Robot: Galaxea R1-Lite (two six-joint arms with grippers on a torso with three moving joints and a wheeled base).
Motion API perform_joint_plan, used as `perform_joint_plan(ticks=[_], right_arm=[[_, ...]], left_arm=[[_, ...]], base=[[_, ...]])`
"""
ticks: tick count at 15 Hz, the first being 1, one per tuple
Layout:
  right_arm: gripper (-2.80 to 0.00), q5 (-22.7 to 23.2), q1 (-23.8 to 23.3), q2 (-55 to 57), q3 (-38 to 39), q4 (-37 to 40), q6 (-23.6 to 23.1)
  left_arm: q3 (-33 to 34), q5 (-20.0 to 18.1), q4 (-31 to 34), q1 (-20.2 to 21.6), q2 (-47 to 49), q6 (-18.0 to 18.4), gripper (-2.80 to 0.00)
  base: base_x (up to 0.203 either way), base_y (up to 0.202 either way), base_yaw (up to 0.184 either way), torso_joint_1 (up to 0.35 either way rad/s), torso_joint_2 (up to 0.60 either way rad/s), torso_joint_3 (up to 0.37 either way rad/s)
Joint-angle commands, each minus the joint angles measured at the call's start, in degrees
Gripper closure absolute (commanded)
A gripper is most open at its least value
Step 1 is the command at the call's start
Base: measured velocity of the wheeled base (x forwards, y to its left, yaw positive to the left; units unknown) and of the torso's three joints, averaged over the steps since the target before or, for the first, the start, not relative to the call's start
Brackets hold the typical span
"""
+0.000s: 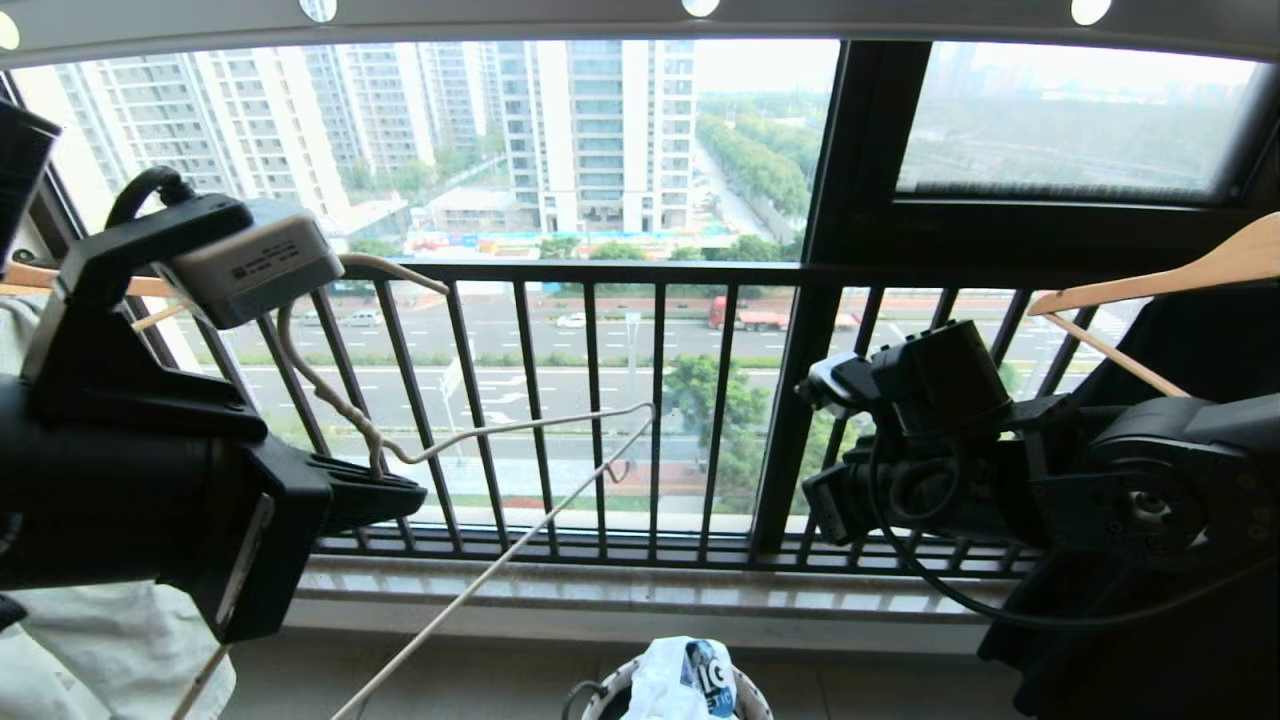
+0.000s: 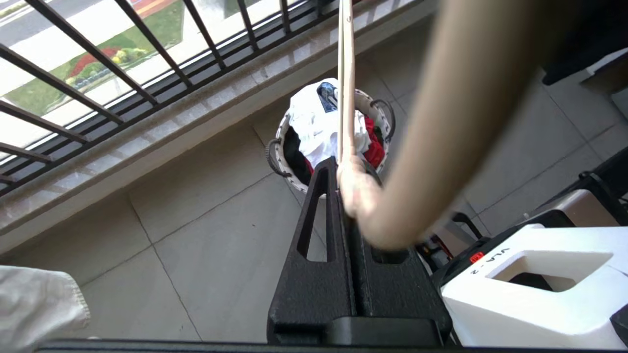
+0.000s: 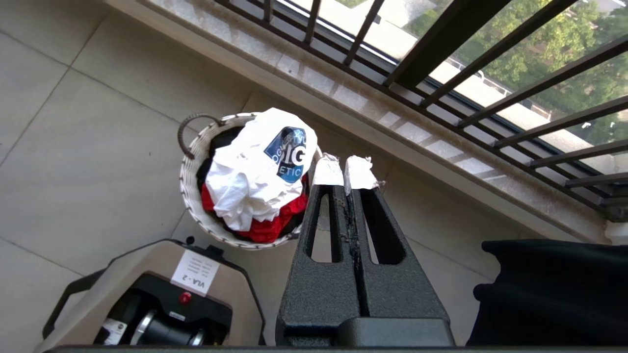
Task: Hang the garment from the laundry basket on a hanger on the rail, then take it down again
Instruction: Hang the clothes rack on the clothesline
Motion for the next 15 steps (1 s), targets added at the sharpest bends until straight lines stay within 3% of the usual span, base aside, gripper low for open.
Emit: perform_joint_plan(ticks=[1,4,8,12,13,15], right_arm=[[0.0,-0.7,0.1,0.4,-0.2,-0.1,0.0],[0.0,-0.7,0.1,0.9,-0.2,-0.1,0.0],[0.0,-0.9,0.0,2.2,-0.3,-0.2,0.0],[0.0,-2.7,0.0,5.6,-1.3,-0.4,0.1],[0.0,-2.7,0.0,5.9,-1.3,-0.5,0.1],[0.0,-2.8,0.0,6.5,-1.2,-2.4,0.1]], left_arm=[[-0.8,0.7,0.2,2.9,-2.4,0.1,0.0],[-3.5,0.4,0.3,2.9,-0.9,0.2,0.0],[-9.7,-3.0,-0.2,0.0,6.4,0.2,0.0],[-22.0,-2.6,-1.4,-3.8,15.6,-0.1,0.0],[-24.8,-1.0,-1.5,-5.4,17.7,-0.1,0.0],[-28.8,6.6,-1.6,-8.3,21.3,-0.1,0.0]], base=[[0.0,0.0,0.0,0.0,0.0,0.0],[0.0,0.0,0.0,0.0,0.0,0.0],[0.0,0.0,0.0,0.0,0.0,0.0],[0.0,0.0,0.0,0.0,0.0,0.0],[0.0,0.0,0.0,0.0,0.0,0.0],[0.0,0.0,0.0,0.0,0.0,0.0]])
